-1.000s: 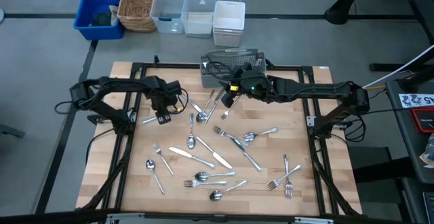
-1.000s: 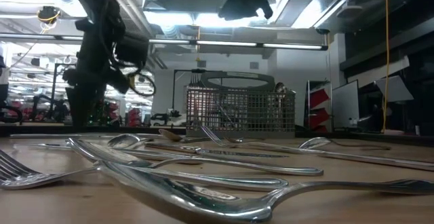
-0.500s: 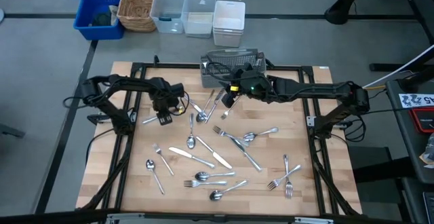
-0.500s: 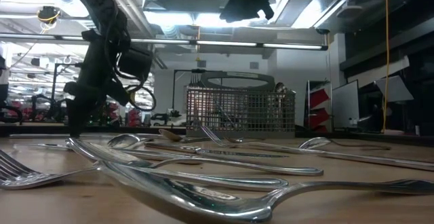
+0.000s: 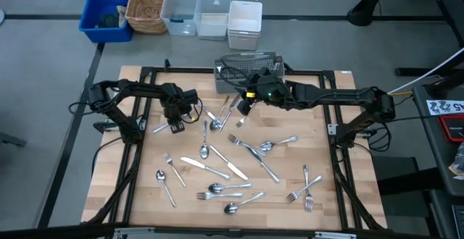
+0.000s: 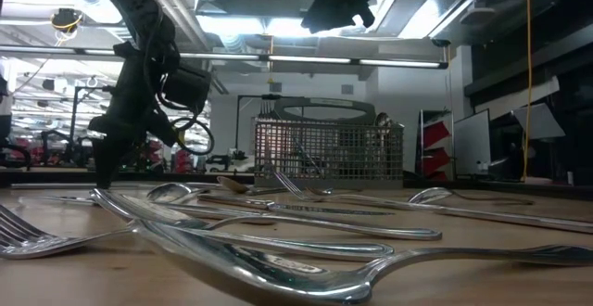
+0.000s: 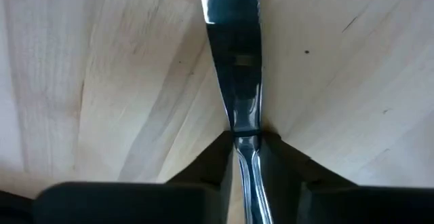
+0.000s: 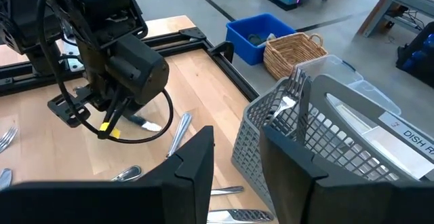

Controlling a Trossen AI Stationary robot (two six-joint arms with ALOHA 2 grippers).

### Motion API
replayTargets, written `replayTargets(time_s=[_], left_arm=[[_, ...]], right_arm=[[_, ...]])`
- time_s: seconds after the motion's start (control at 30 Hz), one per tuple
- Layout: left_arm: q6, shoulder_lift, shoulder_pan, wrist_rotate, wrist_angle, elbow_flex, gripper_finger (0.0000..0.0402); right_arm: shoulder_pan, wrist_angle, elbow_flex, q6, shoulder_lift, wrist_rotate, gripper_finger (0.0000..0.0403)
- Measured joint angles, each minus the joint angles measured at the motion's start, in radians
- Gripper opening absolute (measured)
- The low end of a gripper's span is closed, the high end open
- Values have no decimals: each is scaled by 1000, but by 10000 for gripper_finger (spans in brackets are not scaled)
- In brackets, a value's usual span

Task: Sort silverware
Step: Put the silver knife into the dishwasher utensil holder

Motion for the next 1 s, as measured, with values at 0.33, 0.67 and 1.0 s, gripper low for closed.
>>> replayTargets(time_s=[0.33,0.67,1.0], left_arm=[[-26,-2,0,8,-2,0,21],[-56,-64,-2,63,14,-5,20],[-84,-88,-1,199,24,11,19]], right_arm=[[0,4,0,-2,-14,0,120],[0,1,0,-3,-32,0,120],[0,-1,0,-9,-40,0,120]])
